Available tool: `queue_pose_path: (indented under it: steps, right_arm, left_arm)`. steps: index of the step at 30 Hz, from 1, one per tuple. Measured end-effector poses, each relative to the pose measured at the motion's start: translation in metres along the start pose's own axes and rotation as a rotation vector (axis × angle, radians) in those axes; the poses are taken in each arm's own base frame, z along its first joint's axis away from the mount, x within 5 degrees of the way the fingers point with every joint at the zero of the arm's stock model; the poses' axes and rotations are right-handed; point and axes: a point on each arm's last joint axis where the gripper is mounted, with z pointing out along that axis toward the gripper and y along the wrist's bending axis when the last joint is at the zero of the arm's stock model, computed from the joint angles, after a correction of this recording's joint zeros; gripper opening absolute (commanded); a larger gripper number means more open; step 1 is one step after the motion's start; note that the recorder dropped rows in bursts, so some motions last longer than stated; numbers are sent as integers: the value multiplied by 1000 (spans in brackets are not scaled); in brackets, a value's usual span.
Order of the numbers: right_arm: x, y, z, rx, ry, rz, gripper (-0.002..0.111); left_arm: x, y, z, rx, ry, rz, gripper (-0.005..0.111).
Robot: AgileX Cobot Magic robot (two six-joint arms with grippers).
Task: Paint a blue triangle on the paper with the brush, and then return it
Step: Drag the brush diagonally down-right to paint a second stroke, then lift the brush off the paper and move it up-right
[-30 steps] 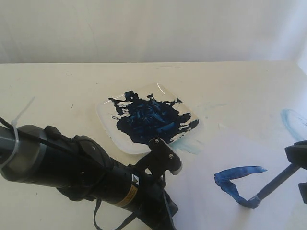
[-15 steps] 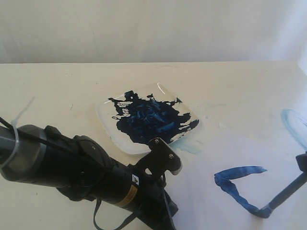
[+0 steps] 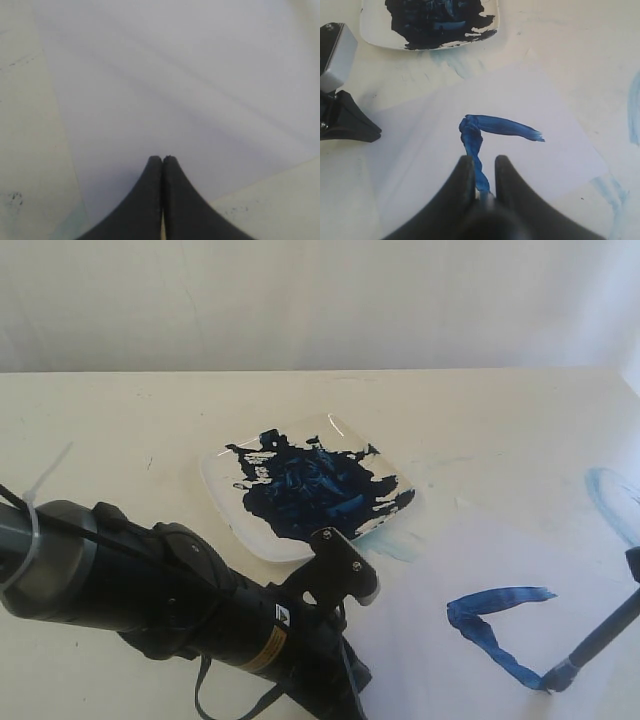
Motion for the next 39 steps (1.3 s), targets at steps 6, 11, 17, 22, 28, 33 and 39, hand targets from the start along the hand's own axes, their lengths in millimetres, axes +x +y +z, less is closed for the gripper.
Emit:
queue_pose_path:
  steps: [6, 11, 17, 22, 28, 33, 39]
  right_arm:
    - [-14, -4, -8, 50, -88, -15, 0]
    - [-31, -9, -18, 110, -213, -8, 0]
    - [-35, -20, -8, 176, -181, 2, 0]
    - [-39, -29, 9, 184, -132, 18, 0]
    - [-44, -37, 28, 182, -98, 35, 0]
    - [-46, -41, 39, 186, -88, 35, 0]
    - [-48, -41, 44, 167, -87, 17, 0]
  left_arm:
    - [0, 0, 0, 2, 0, 2, 0]
    - [0, 0, 0, 2, 0, 2, 0]
    - [0, 0, 0, 2, 0, 2, 0]
    - [0, 0, 0, 2, 0, 2, 0]
    - [0, 0, 0, 2, 0, 2, 0]
    - [0, 0, 0, 2, 0, 2, 0]
    - [0, 0, 0, 2, 0, 2, 0]
